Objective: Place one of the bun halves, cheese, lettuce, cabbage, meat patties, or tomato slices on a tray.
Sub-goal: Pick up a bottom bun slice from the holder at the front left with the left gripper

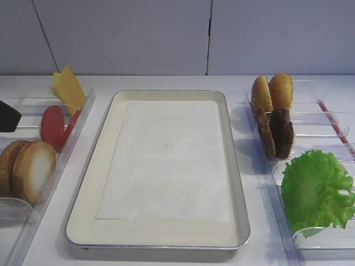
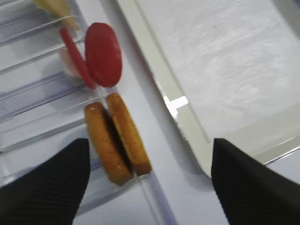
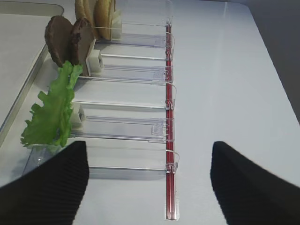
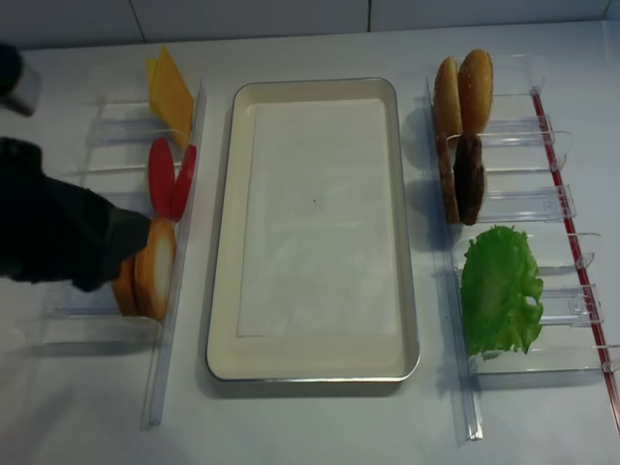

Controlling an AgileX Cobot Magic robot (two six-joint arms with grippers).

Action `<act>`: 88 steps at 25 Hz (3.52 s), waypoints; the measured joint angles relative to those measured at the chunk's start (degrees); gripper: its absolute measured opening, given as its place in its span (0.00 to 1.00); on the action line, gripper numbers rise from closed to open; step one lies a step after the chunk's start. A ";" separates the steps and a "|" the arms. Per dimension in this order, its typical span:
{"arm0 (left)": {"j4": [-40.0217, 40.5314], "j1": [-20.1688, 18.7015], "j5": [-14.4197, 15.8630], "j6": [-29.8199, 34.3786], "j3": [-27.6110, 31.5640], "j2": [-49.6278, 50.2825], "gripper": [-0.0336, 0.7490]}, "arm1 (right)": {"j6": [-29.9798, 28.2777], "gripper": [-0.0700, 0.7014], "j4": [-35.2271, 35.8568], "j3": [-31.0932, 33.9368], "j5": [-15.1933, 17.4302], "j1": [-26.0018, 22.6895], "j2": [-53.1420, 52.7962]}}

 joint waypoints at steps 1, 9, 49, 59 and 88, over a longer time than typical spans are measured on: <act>4.68 -2.87 0.61 -3.67 -1.39 1.11 0.73 | 0.00 0.80 0.00 0.00 0.00 0.00 0.00; 32.34 -27.58 4.84 -33.23 -5.60 9.51 0.71 | 0.00 0.80 0.00 0.00 0.00 0.00 0.00; 36.23 -25.42 6.29 -49.59 -5.60 24.89 0.60 | -0.11 0.80 0.00 0.00 0.00 0.00 0.00; 35.99 -23.22 5.76 -49.17 -5.60 24.89 0.60 | -0.11 0.80 0.00 0.00 0.00 0.00 0.00; 33.50 -23.12 1.45 -46.86 -2.63 27.87 0.60 | -0.11 0.80 0.00 0.00 0.00 0.00 0.00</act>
